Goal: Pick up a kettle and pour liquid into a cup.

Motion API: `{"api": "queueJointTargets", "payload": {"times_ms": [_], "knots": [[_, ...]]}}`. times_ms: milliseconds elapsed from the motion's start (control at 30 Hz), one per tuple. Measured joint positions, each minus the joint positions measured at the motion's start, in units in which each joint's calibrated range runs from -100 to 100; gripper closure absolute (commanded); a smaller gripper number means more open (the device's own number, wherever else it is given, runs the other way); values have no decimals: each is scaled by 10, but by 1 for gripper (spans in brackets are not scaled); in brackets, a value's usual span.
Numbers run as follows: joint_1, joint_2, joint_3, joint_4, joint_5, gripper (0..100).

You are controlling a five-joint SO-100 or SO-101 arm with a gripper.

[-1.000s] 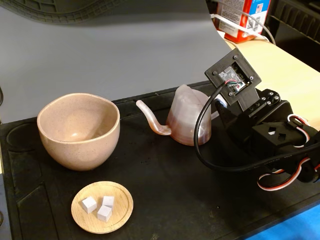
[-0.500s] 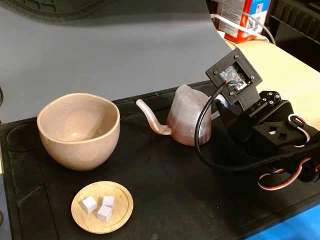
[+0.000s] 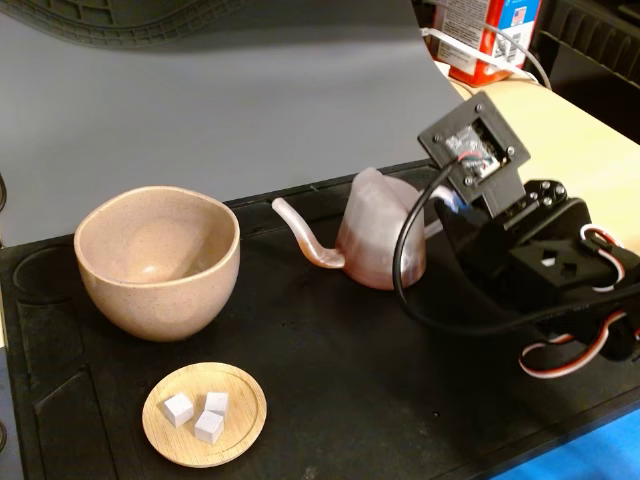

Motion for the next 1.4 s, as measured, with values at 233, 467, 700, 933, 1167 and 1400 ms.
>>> {"api": "queueJointTargets", "payload": {"times_ms": [233, 467, 700, 933, 1167, 1400], "knots": [[-2, -140, 82, 42, -1, 100], [-41, -253, 102, 134, -1, 100], [-63, -266, 101, 156, -1, 100], [-70, -266, 51, 207, 17, 100], [-70, -266, 13, 249, 57, 100], [-76, -266, -14, 250, 125, 100]]}}
